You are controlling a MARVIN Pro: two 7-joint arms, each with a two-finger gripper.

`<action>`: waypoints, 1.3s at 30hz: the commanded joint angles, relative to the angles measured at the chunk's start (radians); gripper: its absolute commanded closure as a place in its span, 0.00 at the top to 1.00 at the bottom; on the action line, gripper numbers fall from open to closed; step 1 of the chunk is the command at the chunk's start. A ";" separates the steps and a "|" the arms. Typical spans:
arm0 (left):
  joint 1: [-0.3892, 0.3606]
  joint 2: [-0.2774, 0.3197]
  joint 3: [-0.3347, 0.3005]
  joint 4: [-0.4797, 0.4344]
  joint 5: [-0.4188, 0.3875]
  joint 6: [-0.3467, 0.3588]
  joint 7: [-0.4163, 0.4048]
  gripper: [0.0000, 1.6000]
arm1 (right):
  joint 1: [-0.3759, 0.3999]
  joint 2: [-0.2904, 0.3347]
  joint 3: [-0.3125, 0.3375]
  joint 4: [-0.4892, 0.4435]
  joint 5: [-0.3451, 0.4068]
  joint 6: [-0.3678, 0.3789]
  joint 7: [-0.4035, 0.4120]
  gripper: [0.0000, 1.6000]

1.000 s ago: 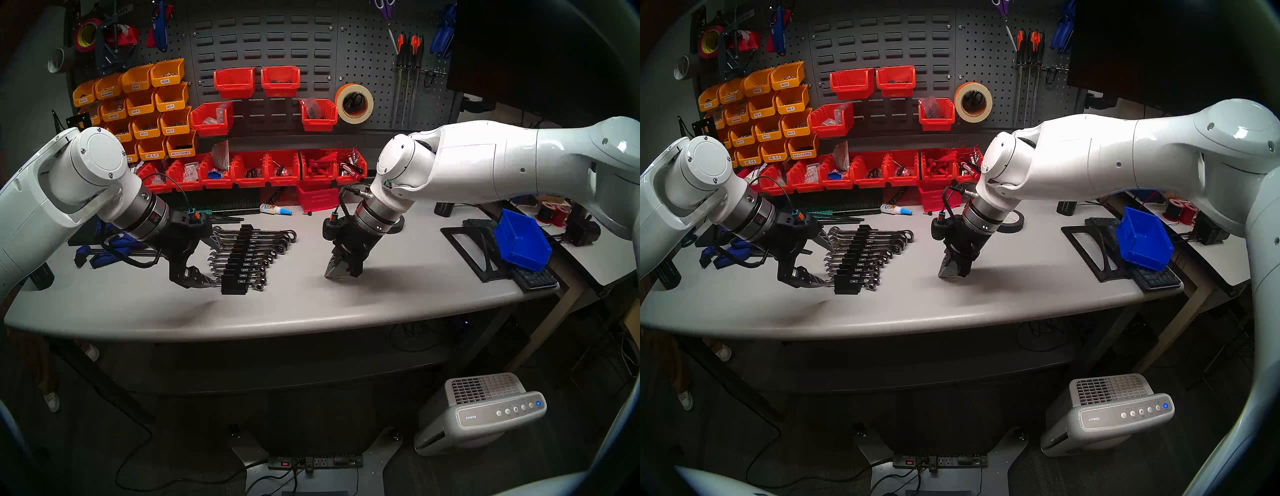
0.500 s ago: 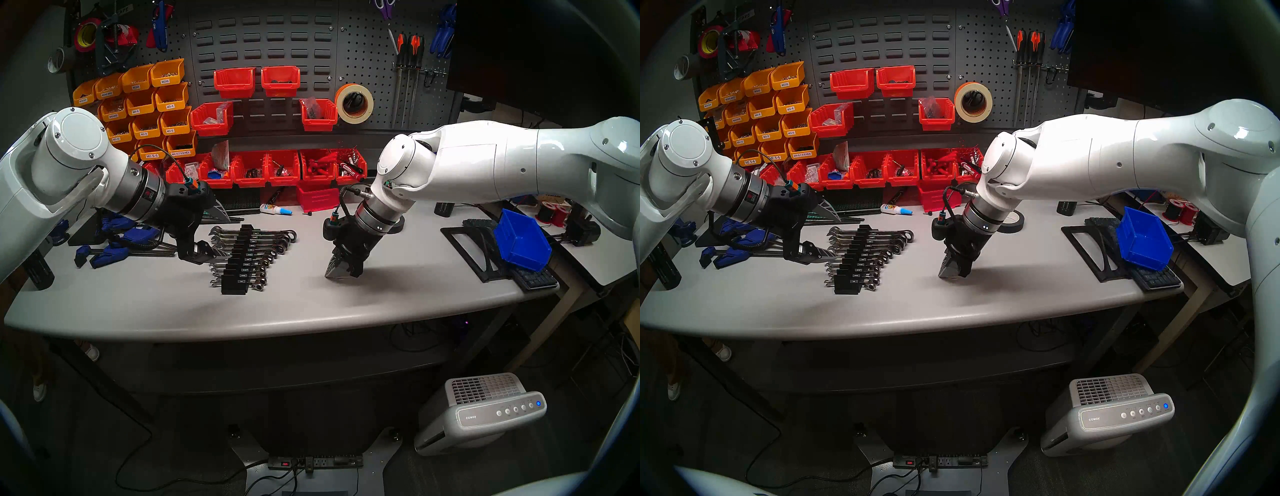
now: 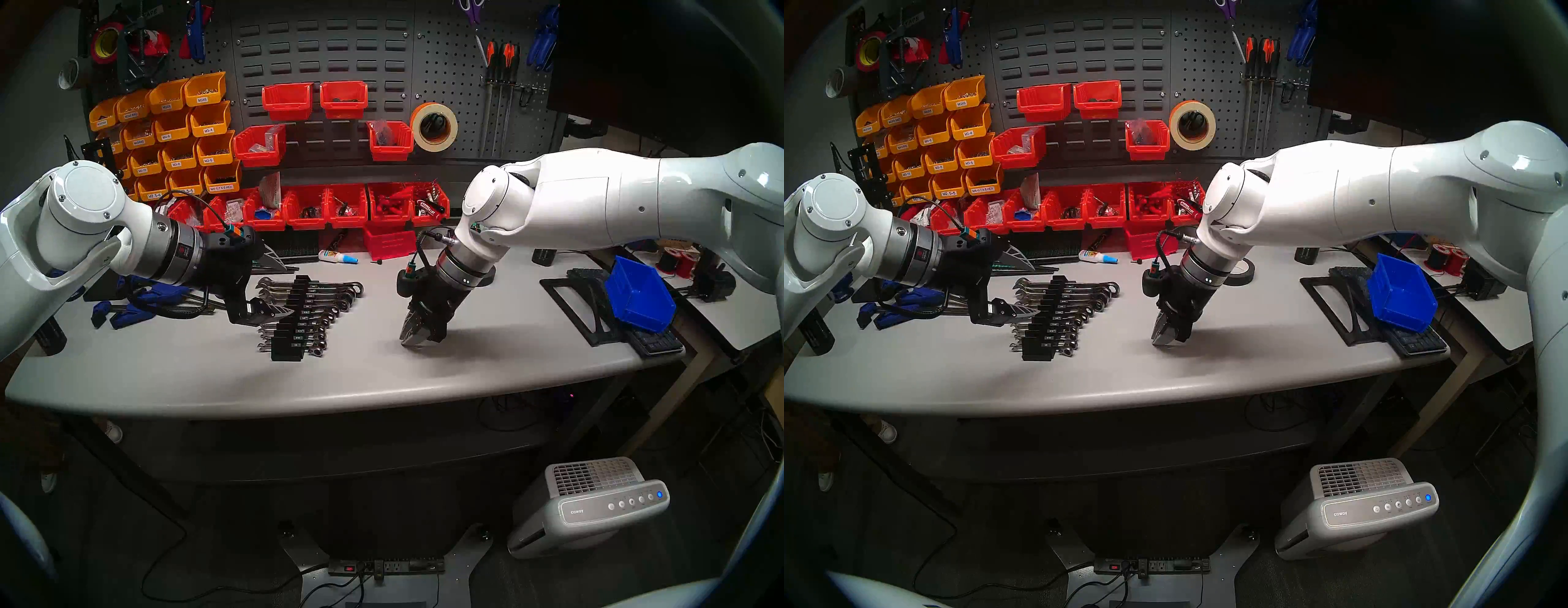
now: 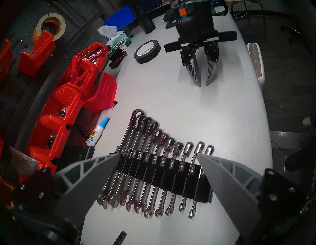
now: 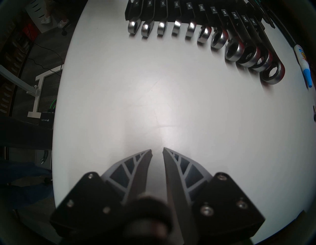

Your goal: Put the wrenches on the table into the correct slot in the case

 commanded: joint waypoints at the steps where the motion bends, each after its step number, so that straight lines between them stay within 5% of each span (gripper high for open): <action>1: 0.084 0.032 -0.093 -0.010 -0.039 -0.036 0.060 1.00 | -0.002 -0.003 -0.014 -0.003 -0.002 0.019 0.012 0.53; 39: 0.343 0.056 -0.330 -0.032 -0.072 -0.074 0.111 1.00 | -0.002 -0.003 -0.013 -0.002 -0.003 0.020 0.014 0.53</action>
